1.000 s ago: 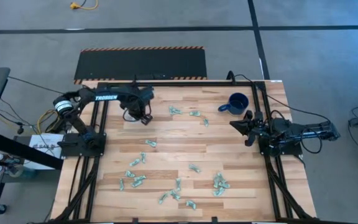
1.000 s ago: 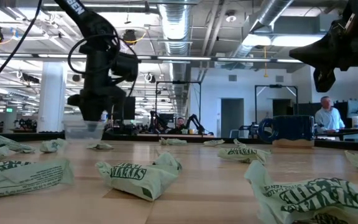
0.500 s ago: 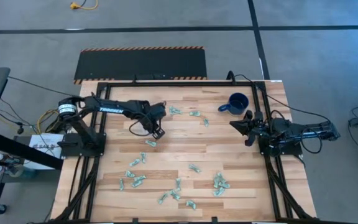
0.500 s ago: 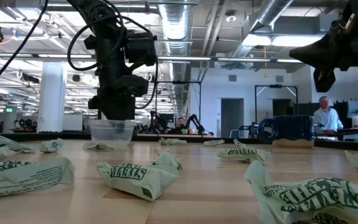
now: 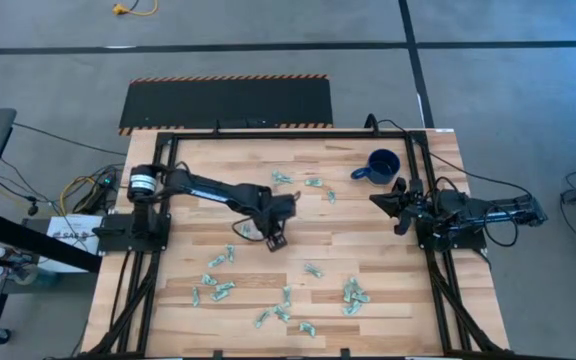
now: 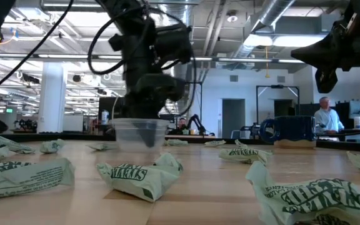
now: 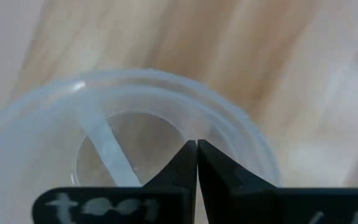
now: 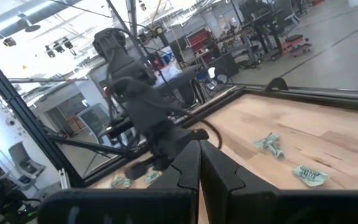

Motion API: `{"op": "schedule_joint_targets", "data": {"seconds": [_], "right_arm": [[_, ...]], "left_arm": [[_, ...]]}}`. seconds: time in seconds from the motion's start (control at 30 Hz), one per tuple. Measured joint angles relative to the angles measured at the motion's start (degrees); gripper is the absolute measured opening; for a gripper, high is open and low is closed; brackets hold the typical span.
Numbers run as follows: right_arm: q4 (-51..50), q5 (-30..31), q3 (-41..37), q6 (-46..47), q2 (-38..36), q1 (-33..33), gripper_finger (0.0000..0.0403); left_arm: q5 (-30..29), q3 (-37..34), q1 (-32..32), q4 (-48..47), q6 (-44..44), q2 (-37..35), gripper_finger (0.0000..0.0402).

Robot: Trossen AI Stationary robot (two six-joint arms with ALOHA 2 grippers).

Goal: Pick and place items into bin
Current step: Prepare the transparent bin to put the stevia packets into it, then put the stevia packet into the transparent bin

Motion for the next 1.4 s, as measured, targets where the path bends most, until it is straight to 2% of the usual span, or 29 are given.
{"op": "schedule_joint_targets", "data": {"seconds": [0.23,0.5,0.8,1.07,1.27,1.4], "right_arm": [[-0.20,-0.04,-0.01,0.44,0.00,0.02,0.0000],[-0.20,-0.07,-0.01,0.46,0.00,0.02,0.0000],[-0.20,-0.07,0.01,0.46,0.00,0.02,0.0000],[-0.18,-0.07,0.01,0.46,0.00,0.02,0.0000],[0.09,-0.07,0.01,0.54,-0.04,0.02,0.0000],[0.16,-0.47,0.18,3.12,-0.04,0.02,0.0000]], "left_arm": [[-0.08,7.07,-3.55,0.40,0.68,3.42,0.0002],[-0.69,10.32,-4.23,-1.01,5.08,6.49,0.0002],[-13.99,15.64,-4.23,-11.83,7.81,6.45,0.0002],[-21.50,19.63,-4.28,-21.26,9.08,4.03,0.0002],[-28.62,19.03,-5.21,-26.66,6.10,-3.60,0.0002],[-33.87,15.95,-7.32,-27.54,2.76,-11.49,0.0002]]}}
